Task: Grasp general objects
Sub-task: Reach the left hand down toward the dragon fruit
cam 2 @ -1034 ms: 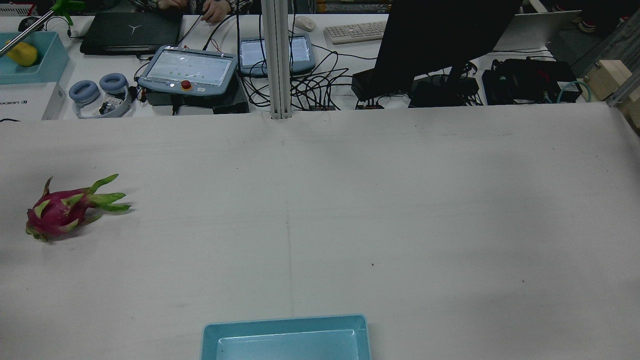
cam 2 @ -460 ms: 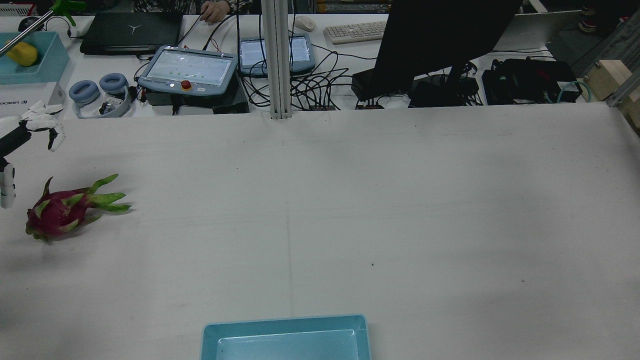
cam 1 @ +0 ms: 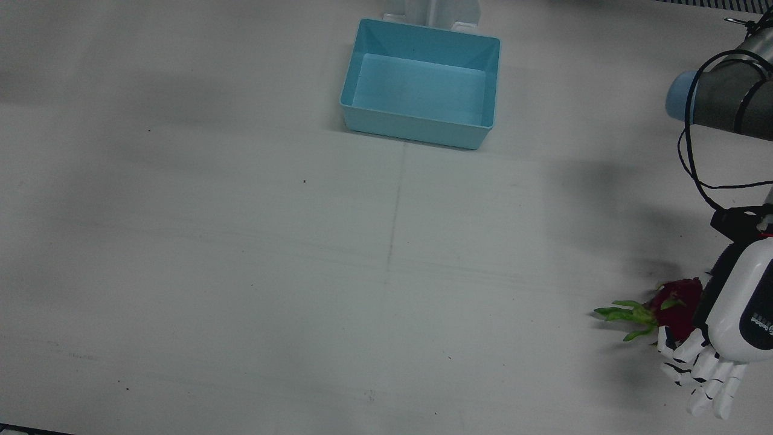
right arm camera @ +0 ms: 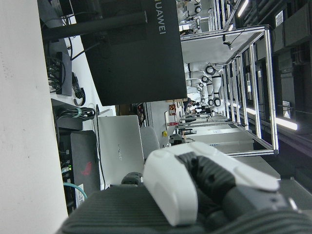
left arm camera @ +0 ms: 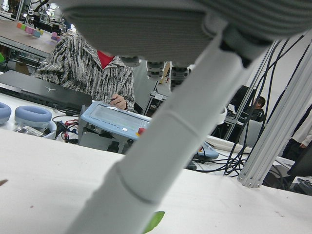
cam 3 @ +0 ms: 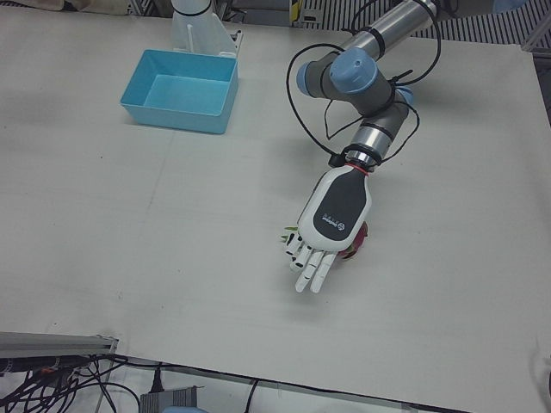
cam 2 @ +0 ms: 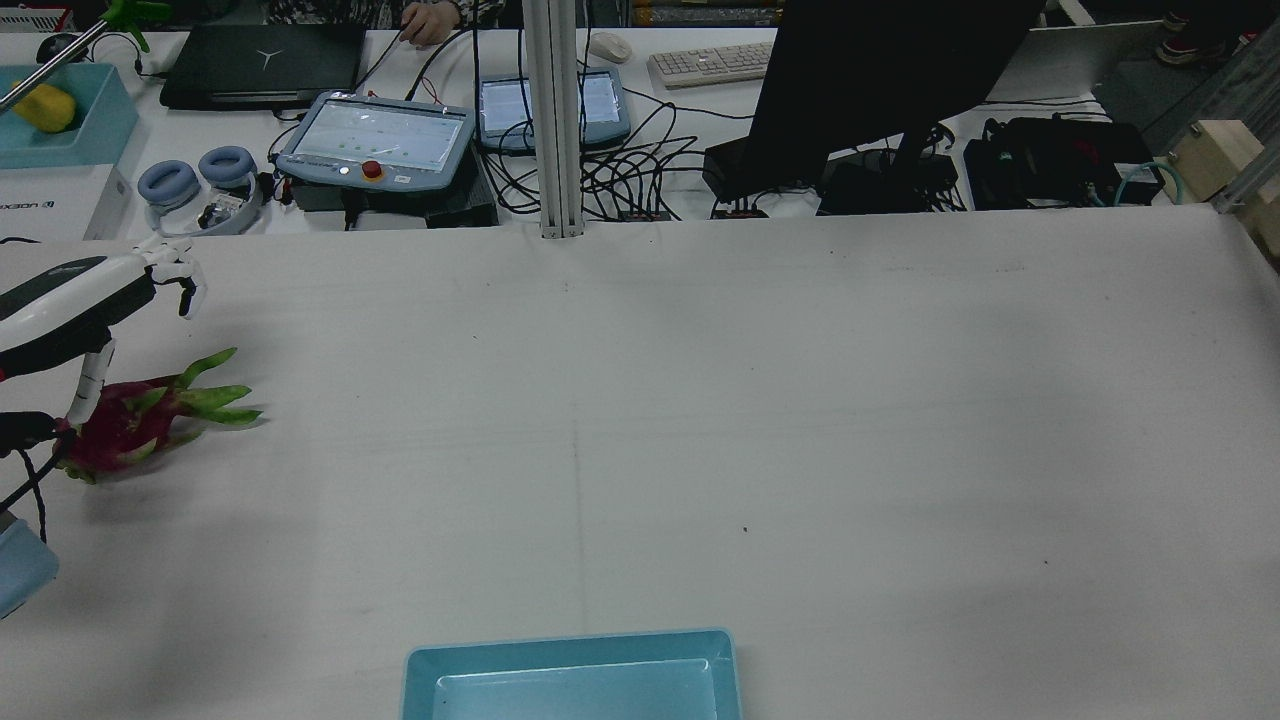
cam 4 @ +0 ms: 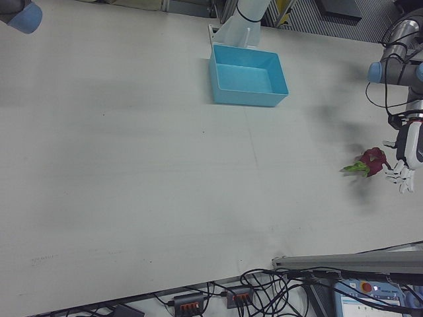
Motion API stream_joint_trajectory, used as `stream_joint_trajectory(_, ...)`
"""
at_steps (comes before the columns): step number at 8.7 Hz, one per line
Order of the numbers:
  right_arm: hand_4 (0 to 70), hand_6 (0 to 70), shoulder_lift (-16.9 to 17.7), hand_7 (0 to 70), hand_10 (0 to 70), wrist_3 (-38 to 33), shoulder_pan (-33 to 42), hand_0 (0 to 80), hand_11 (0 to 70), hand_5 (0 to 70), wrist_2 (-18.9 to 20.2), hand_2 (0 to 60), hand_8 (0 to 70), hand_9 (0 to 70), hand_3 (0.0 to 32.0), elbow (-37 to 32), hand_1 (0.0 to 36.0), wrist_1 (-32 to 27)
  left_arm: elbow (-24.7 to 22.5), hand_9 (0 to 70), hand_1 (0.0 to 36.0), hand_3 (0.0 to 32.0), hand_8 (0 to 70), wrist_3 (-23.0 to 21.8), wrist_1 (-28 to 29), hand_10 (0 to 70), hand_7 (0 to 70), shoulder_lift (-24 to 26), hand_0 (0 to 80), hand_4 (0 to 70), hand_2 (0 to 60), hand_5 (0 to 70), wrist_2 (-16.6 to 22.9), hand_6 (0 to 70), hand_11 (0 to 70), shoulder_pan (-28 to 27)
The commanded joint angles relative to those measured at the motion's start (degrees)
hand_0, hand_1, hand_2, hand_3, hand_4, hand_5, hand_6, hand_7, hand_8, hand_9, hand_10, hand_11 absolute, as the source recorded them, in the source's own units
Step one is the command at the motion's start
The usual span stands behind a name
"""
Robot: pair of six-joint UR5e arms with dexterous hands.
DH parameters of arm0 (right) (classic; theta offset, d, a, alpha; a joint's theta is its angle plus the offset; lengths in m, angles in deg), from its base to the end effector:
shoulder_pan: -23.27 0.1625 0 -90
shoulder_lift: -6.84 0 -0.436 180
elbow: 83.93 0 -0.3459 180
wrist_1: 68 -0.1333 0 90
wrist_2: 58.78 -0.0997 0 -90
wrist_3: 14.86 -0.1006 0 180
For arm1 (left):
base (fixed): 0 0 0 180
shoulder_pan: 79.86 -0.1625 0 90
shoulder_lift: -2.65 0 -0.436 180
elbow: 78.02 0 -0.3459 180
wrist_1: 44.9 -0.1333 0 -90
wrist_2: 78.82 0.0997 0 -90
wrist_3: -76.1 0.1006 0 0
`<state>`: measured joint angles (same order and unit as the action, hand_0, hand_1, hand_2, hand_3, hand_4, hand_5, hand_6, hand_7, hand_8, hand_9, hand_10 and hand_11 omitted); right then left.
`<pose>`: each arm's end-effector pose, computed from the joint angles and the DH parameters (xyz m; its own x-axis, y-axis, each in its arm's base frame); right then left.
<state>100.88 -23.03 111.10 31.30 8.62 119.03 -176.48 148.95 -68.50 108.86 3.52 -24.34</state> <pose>0.1179 -0.4045 0.7199 -0.9899 0.0178 -0.1407 0.1364 -0.1521 -0.9789 0.1834 -0.5262 0.5346 -0.2733 -0.1183 -0.9546 0.8496 0.4357 -0.2972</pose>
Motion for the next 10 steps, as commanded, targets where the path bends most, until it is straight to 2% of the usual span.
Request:
stream_joint_trajectory(1, 0.0, 0.0, 0.00, 0.0, 0.0, 0.00, -0.03, 0.0, 0.0, 0.0, 0.00, 0.0, 0.0, 0.0, 0.0, 0.00, 0.0, 0.00, -2.95, 7.3, 36.0, 0.0, 0.0, -0.16, -3.21, 0.0, 43.5, -1.51, 80.0, 0.0, 60.0, 70.0, 0.99, 0.0, 0.0, 0.90)
stream_joint_trajectory(2, 0.0, 0.0, 0.00, 0.0, 0.0, 0.00, -0.03, 0.0, 0.0, 0.0, 0.00, 0.0, 0.0, 0.0, 0.0, 0.00, 0.0, 0.00, -4.18, 6.9, 36.0, 0.0, 0.0, -0.16, 0.10, 0.0, 41.7, -6.06, 80.0, 0.0, 60.0, 70.0, 0.64, 0.0, 0.0, 0.73)
stream_joint_trajectory(4, 0.0, 0.0, 0.00, 0.0, 0.0, 0.00, 0.05, 0.0, 0.0, 0.0, 0.00, 0.0, 0.0, 0.0, 0.0, 0.00, 0.0, 0.00, -1.40, 7.5, 36.0, 0.0, 0.0, -0.25, 8.09, 0.0, 44.7, -11.09, 80.0, 0.0, 60.0, 70.0, -1.37, 0.0, 0.2, 0.20)
stream_joint_trajectory(5, 0.0, 0.0, 0.00, 0.0, 0.0, 0.00, -0.03, 0.0, 0.0, 0.0, 0.00, 0.0, 0.0, 0.0, 0.0, 0.00, 0.0, 0.00, -0.51, 7.1, 36.0, 0.0, 0.0, -0.25, 9.78, 0.0, 42.7, -11.55, 80.0, 0.0, 60.0, 70.0, -1.65, 0.0, 2.1, 0.11)
stream_joint_trajectory(8, 0.0, 0.0, 0.00, 0.0, 0.0, 0.00, -0.03, 0.0, 0.0, 0.0, 0.00, 0.0, 0.0, 0.0, 0.0, 0.00, 0.0, 0.00, 1.08, 8.2, 36.0, 0.0, 0.0, -0.25, 12.26, 0.0, 48.4, -11.20, 80.0, 0.0, 60.0, 70.0, -2.62, 0.0, 4.2, -0.15)
stream_joint_trajectory(10, 0.0, 0.0, 0.00, 0.0, 0.0, 0.00, -0.03, 0.0, 0.0, 0.0, 0.00, 0.0, 0.0, 0.0, 0.0, 0.00, 0.0, 0.00, 2.04, 8.7, 36.0, 0.0, 0.0, -0.25, 12.61, 1.0, 50.5, -10.85, 80.0, 0.0, 60.0, 70.0, -2.79, 0.0, 7.9, -2.60)
